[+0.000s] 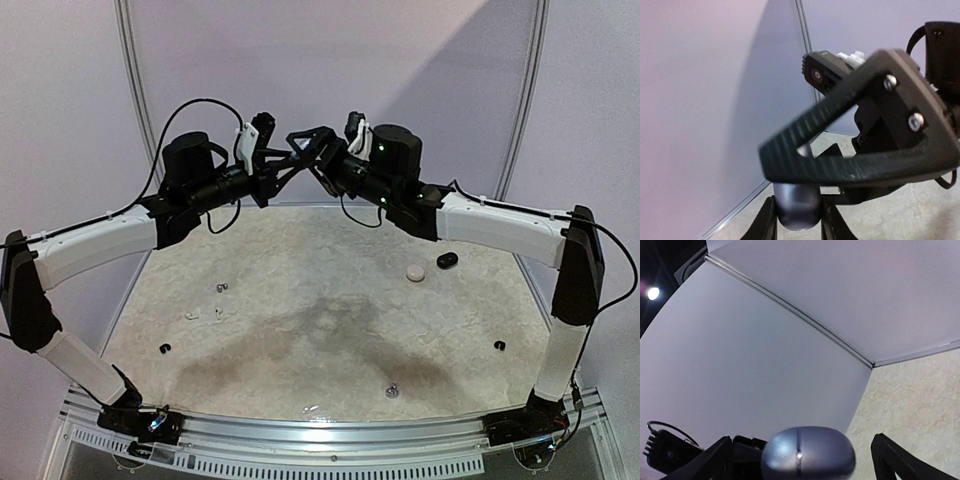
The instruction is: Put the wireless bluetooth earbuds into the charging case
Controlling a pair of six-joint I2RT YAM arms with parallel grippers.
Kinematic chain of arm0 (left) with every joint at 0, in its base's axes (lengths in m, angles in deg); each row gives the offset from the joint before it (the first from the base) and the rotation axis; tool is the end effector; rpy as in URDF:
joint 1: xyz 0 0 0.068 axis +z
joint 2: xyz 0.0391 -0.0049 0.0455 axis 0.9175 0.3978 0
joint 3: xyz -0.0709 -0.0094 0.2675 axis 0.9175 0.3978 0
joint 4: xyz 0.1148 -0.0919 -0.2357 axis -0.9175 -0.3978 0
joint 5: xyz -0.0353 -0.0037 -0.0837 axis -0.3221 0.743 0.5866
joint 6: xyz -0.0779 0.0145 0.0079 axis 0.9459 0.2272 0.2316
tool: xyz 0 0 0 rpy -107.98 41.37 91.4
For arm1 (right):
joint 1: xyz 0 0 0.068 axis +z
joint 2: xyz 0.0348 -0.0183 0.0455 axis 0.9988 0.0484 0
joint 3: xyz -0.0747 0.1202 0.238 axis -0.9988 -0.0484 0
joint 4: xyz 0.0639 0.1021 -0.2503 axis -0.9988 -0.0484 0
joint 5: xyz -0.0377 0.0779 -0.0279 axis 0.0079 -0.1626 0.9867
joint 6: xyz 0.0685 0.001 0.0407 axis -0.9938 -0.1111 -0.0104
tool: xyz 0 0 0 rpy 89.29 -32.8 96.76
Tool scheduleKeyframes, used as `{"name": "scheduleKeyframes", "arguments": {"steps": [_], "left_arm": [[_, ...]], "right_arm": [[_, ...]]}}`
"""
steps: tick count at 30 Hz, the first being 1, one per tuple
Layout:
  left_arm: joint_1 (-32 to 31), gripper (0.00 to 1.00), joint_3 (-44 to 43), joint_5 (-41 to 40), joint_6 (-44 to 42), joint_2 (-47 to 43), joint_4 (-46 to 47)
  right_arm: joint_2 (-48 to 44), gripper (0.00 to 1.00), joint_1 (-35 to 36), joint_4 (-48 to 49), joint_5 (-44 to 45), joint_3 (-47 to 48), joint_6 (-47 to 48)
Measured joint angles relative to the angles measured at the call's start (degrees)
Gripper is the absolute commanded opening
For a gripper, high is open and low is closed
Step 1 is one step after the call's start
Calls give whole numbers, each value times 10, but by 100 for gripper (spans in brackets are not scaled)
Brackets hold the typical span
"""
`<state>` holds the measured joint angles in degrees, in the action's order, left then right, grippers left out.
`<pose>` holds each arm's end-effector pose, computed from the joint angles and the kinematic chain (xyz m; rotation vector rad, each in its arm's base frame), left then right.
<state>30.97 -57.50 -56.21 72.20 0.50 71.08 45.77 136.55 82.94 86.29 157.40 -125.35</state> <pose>0.3222 -0.2555 0.3670 0.7965 1.3496 -0.6144 0.3359 0.3909 0.3814 0.1379 1.6743 1.4902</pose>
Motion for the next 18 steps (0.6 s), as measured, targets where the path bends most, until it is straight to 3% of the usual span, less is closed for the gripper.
{"name": "scheduleKeyframes", "arguments": {"steps": [4, 7, 14, 18], "left_arm": [[9, 0, 4, 54, -18, -27, -64], [12, 0, 3, 109, -38, -40, -125], [16, 0, -19, 267, -98, -54, -298], [15, 0, -35, 319, -117, -54, -365]], "right_arm": [[-48, 99, -23, 35, -68, -106, 69], [-100, 99, -37, 0, -98, -141, 159], [-226, 97, -47, -103, -214, -147, 429], [-233, 91, -44, -193, -262, -124, 542]]}}
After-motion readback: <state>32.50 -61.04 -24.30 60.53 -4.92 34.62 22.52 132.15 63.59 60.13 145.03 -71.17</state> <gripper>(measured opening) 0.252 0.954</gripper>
